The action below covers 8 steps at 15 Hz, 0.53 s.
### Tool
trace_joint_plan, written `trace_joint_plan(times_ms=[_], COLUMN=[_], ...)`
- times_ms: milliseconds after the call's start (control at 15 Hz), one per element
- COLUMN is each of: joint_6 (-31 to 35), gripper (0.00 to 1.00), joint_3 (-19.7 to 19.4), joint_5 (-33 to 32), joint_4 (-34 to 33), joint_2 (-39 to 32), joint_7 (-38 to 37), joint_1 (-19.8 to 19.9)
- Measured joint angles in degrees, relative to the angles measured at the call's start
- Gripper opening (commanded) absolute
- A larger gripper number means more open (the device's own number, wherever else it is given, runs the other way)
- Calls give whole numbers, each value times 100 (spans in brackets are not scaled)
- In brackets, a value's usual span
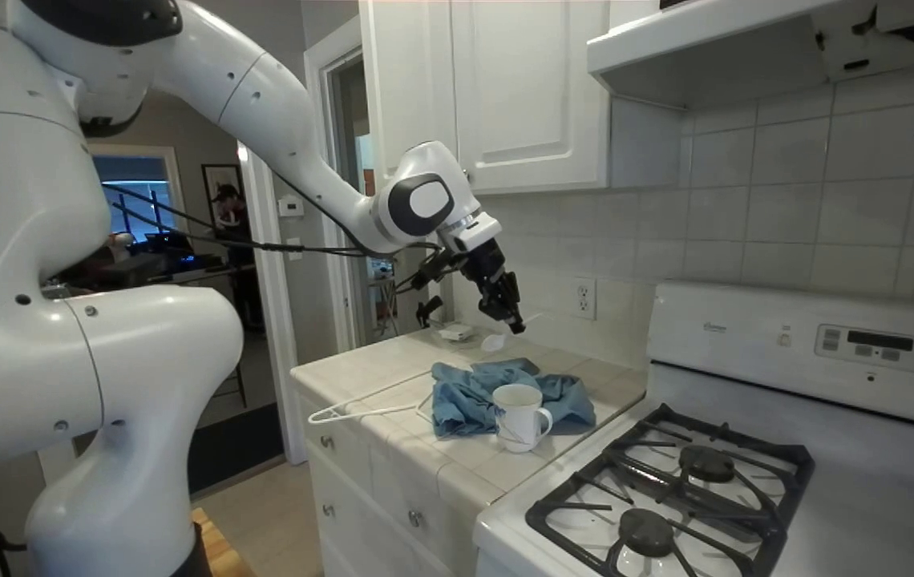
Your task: Put the white spoon in the mug.
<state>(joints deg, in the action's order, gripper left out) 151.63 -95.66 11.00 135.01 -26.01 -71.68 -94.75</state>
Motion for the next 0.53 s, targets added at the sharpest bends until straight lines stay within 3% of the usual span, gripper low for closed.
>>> trace_joint_plan(times_ms=[200, 533], joint_6=[-853, -1667], gripper=[3, 2], joint_3=[-318, -409], joint_5=[9, 5], joint_4=[5, 120], joint_2=[-492, -1257], joint_7=[-87, -321], joint_1=[-237, -135])
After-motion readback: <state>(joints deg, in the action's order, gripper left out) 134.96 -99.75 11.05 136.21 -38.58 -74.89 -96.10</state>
